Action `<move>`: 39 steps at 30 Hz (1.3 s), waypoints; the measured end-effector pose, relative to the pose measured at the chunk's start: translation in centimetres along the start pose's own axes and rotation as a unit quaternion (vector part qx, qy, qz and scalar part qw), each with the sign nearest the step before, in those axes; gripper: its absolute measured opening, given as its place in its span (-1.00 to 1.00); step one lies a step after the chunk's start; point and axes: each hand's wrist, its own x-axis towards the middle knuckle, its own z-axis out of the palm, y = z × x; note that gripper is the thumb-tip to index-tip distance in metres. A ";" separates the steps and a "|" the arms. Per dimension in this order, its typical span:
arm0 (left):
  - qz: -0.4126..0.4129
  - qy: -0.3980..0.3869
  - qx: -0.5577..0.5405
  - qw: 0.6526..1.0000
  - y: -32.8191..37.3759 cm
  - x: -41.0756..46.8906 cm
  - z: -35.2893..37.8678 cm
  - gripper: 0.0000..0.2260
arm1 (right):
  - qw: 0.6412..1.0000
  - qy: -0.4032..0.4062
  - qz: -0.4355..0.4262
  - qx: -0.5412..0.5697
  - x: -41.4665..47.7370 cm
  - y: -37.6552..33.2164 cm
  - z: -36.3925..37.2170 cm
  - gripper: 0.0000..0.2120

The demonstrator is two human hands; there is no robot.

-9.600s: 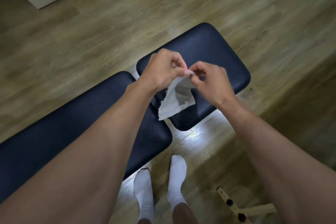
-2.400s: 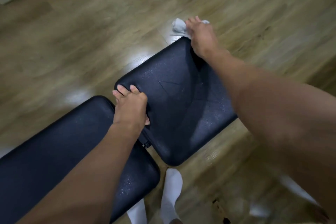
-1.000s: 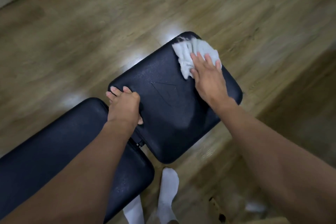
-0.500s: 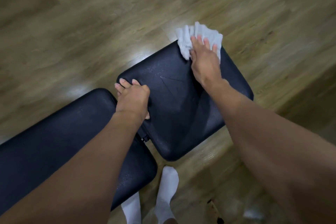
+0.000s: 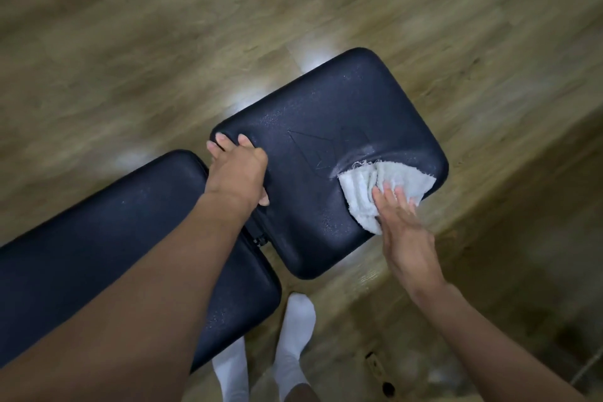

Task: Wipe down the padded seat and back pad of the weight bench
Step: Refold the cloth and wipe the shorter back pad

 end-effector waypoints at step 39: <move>0.036 0.051 -0.004 0.998 -0.5 -0.6 0.3 0.00 | 0.988 -0.039 -0.140 -0.043 -1.8 -2.8 -0.4 -0.55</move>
